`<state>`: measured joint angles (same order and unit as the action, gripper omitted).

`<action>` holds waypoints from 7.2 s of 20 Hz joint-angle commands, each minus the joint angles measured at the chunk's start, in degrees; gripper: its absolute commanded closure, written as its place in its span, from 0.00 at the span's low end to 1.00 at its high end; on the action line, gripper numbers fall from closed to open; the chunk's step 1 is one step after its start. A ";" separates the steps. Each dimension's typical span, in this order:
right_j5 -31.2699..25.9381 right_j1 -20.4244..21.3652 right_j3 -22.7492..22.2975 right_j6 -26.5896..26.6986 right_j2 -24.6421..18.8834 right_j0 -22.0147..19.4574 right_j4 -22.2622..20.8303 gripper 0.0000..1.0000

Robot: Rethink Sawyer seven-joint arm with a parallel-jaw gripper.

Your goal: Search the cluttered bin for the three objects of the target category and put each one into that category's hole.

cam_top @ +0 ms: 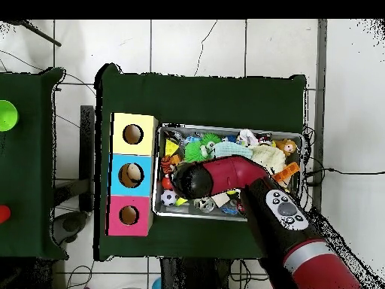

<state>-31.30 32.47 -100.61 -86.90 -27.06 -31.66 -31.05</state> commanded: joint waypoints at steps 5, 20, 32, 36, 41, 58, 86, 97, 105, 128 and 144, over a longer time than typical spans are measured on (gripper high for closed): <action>-2.58 -3.98 5.23 10.41 -4.00 -2.80 -4.53 0.00; -1.42 -3.90 5.83 8.71 -3.03 -1.83 -7.07 0.00; -0.38 -3.87 6.04 6.71 -2.43 -1.15 -7.94 0.00; 0.33 -3.86 6.25 5.91 -1.93 -0.69 -8.30 0.00; 1.81 -4.28 6.97 4.79 -1.46 -0.13 -9.39 0.00; 3.92 -5.47 9.67 2.66 -0.42 1.78 -10.60 0.00; 8.77 -5.65 7.28 1.15 0.91 1.18 -13.47 0.00; 9.85 -5.73 7.02 0.57 2.24 1.98 -14.45 0.00; 10.27 -6.08 6.65 0.00 2.57 2.28 -14.90 0.00; 13.49 -7.42 3.05 -1.71 8.28 4.98 -19.23 0.00; 16.57 -8.67 2.88 -1.32 9.98 5.16 -18.40 0.00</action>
<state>-14.99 31.06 -97.93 -86.91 -22.16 -25.40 -43.09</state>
